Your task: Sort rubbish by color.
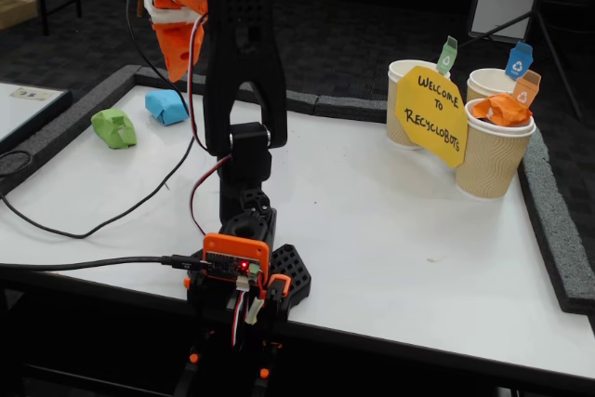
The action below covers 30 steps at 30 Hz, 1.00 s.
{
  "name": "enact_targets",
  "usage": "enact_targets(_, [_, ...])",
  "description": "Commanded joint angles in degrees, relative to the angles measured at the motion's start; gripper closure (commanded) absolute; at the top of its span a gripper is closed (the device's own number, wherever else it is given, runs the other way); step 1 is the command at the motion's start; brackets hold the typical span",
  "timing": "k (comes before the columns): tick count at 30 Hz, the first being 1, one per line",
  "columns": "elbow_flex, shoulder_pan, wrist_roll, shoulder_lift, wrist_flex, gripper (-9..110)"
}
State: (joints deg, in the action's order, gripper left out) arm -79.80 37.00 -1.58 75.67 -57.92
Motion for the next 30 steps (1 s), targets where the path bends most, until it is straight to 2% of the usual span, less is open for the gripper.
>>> enact_targets(1, [9.32, 0.88, 0.53, 0.53, 1.93, 101])
enact_targets(6, [12.22, 0.88, 0.79, -2.64, 2.02, 98])
enact_targets(9, [13.8, 0.88, 0.79, -3.96, 2.2, 89])
enact_targets(17, [16.44, 0.88, 0.79, -8.26, 0.88, 76])
enact_targets(30, [20.48, 0.79, 0.35, -15.12, -2.64, 64])
